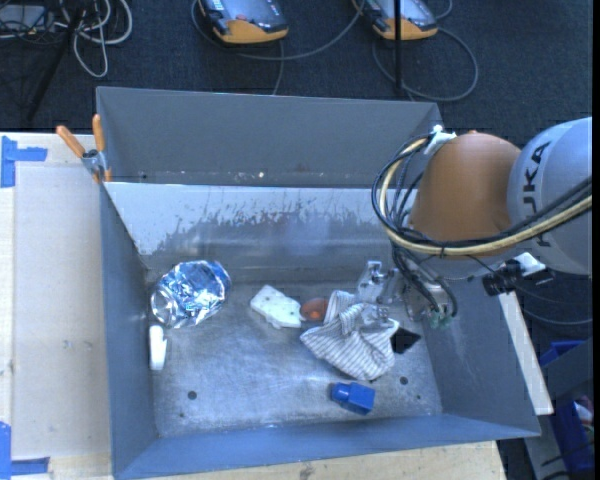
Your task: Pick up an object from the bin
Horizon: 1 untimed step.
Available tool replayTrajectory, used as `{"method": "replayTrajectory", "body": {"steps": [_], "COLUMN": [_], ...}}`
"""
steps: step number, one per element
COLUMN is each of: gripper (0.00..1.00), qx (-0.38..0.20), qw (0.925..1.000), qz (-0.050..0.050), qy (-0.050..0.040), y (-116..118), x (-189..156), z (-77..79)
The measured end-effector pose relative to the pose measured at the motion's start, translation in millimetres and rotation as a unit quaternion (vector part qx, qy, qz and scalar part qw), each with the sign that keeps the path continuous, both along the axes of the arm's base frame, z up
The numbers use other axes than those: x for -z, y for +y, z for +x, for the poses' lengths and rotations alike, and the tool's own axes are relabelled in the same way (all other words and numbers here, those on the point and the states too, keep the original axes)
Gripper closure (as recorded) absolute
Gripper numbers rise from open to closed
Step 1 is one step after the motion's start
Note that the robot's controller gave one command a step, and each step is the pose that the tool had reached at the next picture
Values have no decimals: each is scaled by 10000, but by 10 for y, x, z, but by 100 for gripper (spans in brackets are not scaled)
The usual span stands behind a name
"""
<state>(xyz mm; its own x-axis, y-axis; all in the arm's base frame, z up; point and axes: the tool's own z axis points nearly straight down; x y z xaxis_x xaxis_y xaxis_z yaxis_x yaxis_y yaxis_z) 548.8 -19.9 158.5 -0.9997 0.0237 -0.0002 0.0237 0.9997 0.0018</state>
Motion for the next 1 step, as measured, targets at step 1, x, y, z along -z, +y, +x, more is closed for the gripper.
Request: {"method": "replayTrajectory", "body": {"steps": [1], "gripper": [100], "qx": [-8], "qw": [10000], "qz": [-7], "qy": [-4], "y": [-28], "x": [-894], "z": [40]}}
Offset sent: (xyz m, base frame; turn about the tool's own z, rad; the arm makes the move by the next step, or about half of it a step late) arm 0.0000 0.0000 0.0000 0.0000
